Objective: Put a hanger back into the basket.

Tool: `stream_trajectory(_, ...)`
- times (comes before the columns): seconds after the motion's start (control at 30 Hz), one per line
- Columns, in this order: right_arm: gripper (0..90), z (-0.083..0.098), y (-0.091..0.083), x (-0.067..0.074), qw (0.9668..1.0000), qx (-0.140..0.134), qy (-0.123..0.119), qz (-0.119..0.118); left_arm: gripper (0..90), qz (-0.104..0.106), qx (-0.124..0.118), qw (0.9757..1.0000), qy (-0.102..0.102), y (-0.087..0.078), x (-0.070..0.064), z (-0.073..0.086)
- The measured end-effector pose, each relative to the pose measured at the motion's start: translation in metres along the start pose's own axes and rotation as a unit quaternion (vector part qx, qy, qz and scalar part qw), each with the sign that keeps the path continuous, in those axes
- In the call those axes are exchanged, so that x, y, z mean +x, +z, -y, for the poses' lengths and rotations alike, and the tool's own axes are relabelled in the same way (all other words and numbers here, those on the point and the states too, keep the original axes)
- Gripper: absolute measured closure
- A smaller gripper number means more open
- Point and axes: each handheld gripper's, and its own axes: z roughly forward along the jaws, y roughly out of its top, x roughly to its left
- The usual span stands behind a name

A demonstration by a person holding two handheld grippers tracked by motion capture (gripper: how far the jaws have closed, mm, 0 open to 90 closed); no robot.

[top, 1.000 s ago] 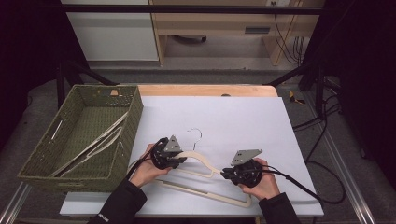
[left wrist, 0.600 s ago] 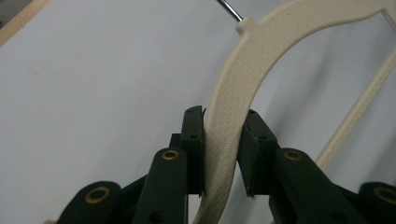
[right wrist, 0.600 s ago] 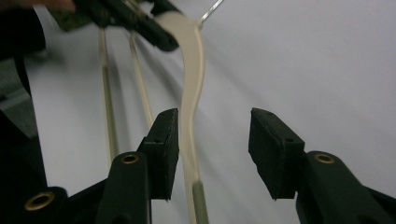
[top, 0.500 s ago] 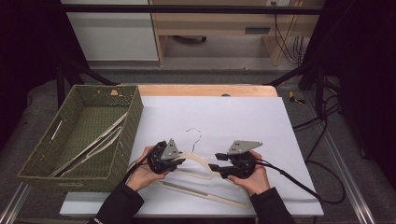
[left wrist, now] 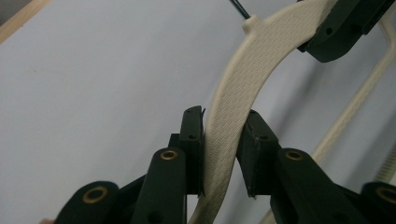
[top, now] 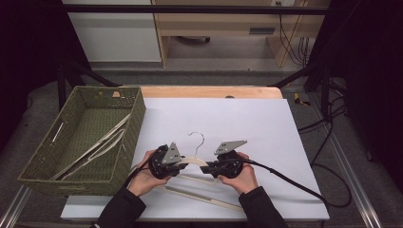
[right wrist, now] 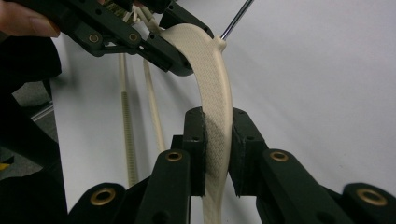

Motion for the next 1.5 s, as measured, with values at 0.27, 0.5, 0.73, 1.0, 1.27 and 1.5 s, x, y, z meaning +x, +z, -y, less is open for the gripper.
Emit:
stream_trajectory(0.27,83.4,-0.005,-0.014,0.003,0.9995,-0.013,-0.004,-0.029,40.2,0.017,-0.038,0.9982,-0.043,-0.022,0.003,0.001)
stream_trajectory(0.5,87.0,-0.014,-0.041,0.011,0.9988,-0.024,-0.037,-0.021,29.4,0.007,-0.091,0.9942,-0.058,-0.048,0.004,-0.004)
stream_trajectory(0.73,87.0,-0.017,-0.051,0.02,0.9969,-0.024,-0.064,-0.039,31.7,0.023,-0.099,0.9937,-0.048,-0.051,0.0,-0.013)
stream_trajectory(1.0,87.0,-0.014,-0.052,0.027,0.9947,-0.024,-0.079,-0.061,52.2,0.05,-0.08,0.9951,-0.031,-0.04,-0.007,-0.018)
stream_trajectory(1.27,85.0,-0.013,-0.053,0.028,0.9959,-0.025,-0.077,-0.041,70.9,0.05,-0.067,0.9965,0.002,-0.042,-0.014,-0.019)
stream_trajectory(1.5,74.9,-0.012,-0.057,0.026,0.9955,-0.046,-0.083,0.004,79.6,0.066,-0.075,0.995,-0.005,-0.046,-0.021,-0.02)
